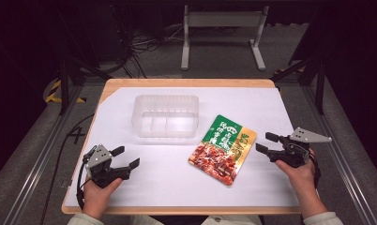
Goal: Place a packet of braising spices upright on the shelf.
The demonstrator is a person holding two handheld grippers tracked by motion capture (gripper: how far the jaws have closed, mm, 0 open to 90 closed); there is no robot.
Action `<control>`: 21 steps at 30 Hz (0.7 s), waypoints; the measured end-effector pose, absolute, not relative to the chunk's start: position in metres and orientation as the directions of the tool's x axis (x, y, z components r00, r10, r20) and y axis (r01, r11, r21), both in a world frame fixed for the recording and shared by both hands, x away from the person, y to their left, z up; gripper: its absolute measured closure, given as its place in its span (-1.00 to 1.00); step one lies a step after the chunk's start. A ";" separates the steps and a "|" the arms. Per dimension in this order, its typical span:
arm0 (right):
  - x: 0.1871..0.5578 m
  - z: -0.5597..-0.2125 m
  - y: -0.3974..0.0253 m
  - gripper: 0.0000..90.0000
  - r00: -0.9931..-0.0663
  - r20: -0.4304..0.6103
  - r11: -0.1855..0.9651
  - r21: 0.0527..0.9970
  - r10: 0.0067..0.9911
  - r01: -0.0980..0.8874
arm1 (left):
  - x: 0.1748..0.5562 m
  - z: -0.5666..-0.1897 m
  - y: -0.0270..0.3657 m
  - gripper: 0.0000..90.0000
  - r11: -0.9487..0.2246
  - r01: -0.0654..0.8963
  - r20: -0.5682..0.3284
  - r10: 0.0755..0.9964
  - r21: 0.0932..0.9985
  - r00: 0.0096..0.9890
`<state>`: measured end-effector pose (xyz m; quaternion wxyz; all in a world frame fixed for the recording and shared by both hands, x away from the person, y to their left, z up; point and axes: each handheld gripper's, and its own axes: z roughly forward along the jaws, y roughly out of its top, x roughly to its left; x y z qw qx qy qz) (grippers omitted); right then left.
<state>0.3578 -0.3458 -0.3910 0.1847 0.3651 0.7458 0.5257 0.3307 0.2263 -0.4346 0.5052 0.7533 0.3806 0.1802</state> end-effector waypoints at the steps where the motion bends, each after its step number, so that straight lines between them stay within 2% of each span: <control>1: 0.359 -0.389 -0.344 -0.28 -0.665 0.110 0.180 0.919 0.738 0.352 | 0.331 -0.435 0.226 -0.52 -0.197 0.394 -0.117 0.755 0.898 0.645; 13: 0.394 -0.380 -0.332 -0.33 -0.662 0.099 0.223 0.895 0.743 0.386 | 0.331 -0.435 0.228 -0.52 -0.197 0.393 -0.117 0.755 0.898 0.646; 21: 0.411 -0.379 -0.337 -0.37 -0.640 0.126 0.188 0.897 0.758 0.399 | 0.332 -0.436 0.228 -0.52 -0.201 0.397 -0.116 0.756 0.896 0.644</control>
